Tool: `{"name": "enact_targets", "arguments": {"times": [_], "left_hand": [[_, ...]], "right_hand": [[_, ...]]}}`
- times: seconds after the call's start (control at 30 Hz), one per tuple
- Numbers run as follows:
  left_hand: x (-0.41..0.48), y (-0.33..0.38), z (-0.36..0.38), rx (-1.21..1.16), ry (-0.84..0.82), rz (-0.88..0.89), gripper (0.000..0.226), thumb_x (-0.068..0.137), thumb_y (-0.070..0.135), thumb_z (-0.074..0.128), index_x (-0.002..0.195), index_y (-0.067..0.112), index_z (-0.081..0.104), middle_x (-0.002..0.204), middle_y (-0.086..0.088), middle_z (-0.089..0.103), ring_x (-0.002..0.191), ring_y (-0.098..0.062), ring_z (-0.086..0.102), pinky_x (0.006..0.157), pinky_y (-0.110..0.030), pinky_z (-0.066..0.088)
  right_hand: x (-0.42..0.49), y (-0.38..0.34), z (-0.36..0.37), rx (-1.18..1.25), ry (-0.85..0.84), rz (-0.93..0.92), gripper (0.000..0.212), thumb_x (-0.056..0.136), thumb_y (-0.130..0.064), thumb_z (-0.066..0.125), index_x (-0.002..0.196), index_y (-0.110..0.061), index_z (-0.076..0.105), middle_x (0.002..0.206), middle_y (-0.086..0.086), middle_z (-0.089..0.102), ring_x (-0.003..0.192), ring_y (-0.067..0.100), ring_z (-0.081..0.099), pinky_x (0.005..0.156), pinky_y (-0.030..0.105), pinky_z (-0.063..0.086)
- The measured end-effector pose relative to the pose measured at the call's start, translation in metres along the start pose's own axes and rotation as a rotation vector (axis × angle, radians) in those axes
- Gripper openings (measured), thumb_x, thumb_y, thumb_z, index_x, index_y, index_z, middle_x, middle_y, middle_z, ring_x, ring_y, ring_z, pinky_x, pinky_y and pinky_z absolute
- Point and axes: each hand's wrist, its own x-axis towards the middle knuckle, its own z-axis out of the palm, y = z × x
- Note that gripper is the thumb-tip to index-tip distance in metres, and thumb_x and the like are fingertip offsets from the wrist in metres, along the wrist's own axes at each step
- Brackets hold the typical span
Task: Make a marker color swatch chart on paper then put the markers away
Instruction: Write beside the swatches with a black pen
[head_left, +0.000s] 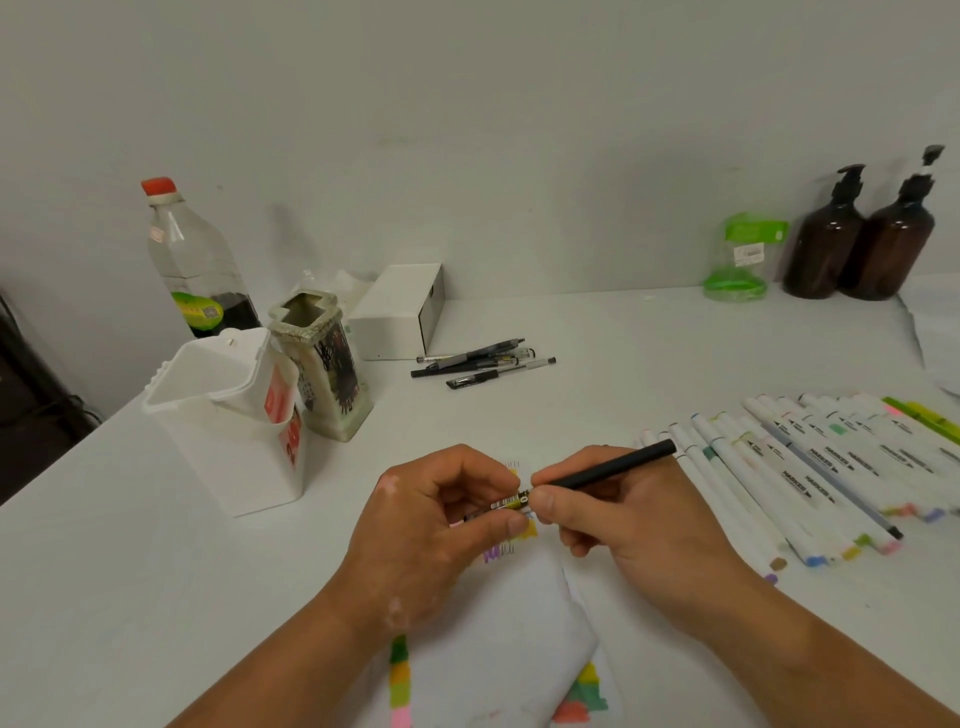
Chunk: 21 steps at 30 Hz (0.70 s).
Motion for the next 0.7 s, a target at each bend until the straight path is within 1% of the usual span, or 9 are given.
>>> {"name": "enact_targets", "arguments": {"times": [0.07,0.17,0.27,0.33,0.4,0.47,0.57,0.63,0.7], "left_hand": [[0.0,-0.002,-0.002,-0.015,-0.006,0.006,0.029,0.065,0.036,0.085,0.09,0.028,0.074,0.089,-0.004,0.075,0.088,-0.026,0.073,0.082,-0.042,0.061],[0.0,-0.006,-0.003,0.002,-0.024,0.007,0.025,0.068,0.029,0.085,0.091,0.029,0.074,0.088,-0.003,0.074,0.087,-0.026,0.073,0.081,-0.037,0.061],[0.002,-0.009,0.0,0.063,-0.015,-0.026,0.022,0.07,0.029,0.083,0.09,0.031,0.075,0.086,0.001,0.075,0.083,-0.021,0.073,0.075,-0.028,0.06],[0.004,-0.01,0.0,0.131,0.022,-0.03,0.019,0.072,0.033,0.082,0.089,0.034,0.075,0.084,0.003,0.074,0.078,-0.018,0.071,0.069,-0.023,0.058],[0.005,-0.01,-0.004,0.143,0.091,-0.077,0.017,0.073,0.029,0.083,0.087,0.034,0.075,0.082,0.002,0.074,0.076,-0.02,0.071,0.063,-0.026,0.059],[0.003,-0.007,-0.012,0.11,0.178,-0.156,0.015,0.074,0.023,0.082,0.084,0.033,0.075,0.082,0.001,0.074,0.077,-0.018,0.071,0.061,-0.026,0.059],[-0.013,0.0,-0.032,0.079,0.365,-0.187,0.016,0.076,0.015,0.082,0.083,0.028,0.076,0.079,-0.003,0.074,0.072,-0.016,0.07,0.064,-0.02,0.055],[-0.036,0.007,-0.049,0.1,0.448,-0.18,0.016,0.077,0.015,0.081,0.084,0.029,0.075,0.08,-0.002,0.074,0.07,-0.018,0.07,0.063,-0.02,0.055],[-0.07,0.014,-0.065,0.107,0.496,-0.182,0.015,0.078,0.014,0.081,0.084,0.027,0.076,0.08,-0.004,0.074,0.068,-0.019,0.07,0.063,-0.019,0.055]], "right_hand": [[-0.001,0.0,0.001,-0.007,-0.011,0.006,0.011,0.081,-0.014,0.083,0.082,-0.025,0.082,0.067,0.007,0.073,0.058,0.015,0.066,0.058,0.022,0.053],[0.0,0.002,0.002,-0.027,-0.031,0.024,0.01,0.082,-0.018,0.082,0.082,-0.028,0.081,0.066,0.003,0.073,0.058,0.012,0.066,0.058,0.019,0.052],[0.001,0.006,0.001,-0.021,-0.038,0.041,0.012,0.086,-0.015,0.081,0.083,-0.028,0.08,0.064,0.002,0.071,0.056,0.011,0.064,0.055,0.019,0.051],[0.001,0.007,0.0,-0.045,-0.055,0.049,0.014,0.085,-0.018,0.083,0.087,-0.031,0.079,0.066,0.003,0.072,0.055,0.012,0.063,0.053,0.021,0.05],[0.0,0.01,-0.005,-0.056,-0.065,0.076,0.019,0.081,-0.019,0.086,0.091,-0.034,0.078,0.069,0.003,0.073,0.055,0.012,0.063,0.053,0.022,0.05],[0.0,0.013,-0.011,-0.111,-0.04,0.084,0.019,0.078,-0.02,0.088,0.091,-0.03,0.077,0.07,0.0,0.073,0.055,0.01,0.062,0.055,0.023,0.05],[-0.001,0.018,-0.015,-0.402,0.019,-0.009,0.017,0.077,-0.028,0.088,0.086,-0.035,0.075,0.076,-0.017,0.073,0.061,0.0,0.063,0.062,0.015,0.048],[-0.005,0.015,-0.012,-0.511,0.006,-0.079,0.019,0.078,-0.028,0.087,0.084,-0.039,0.073,0.079,-0.027,0.07,0.067,-0.003,0.063,0.062,0.01,0.047],[-0.011,0.008,-0.005,-0.553,-0.027,-0.144,0.021,0.08,-0.023,0.086,0.084,-0.039,0.073,0.077,-0.026,0.07,0.068,-0.001,0.063,0.062,0.01,0.047]]}}
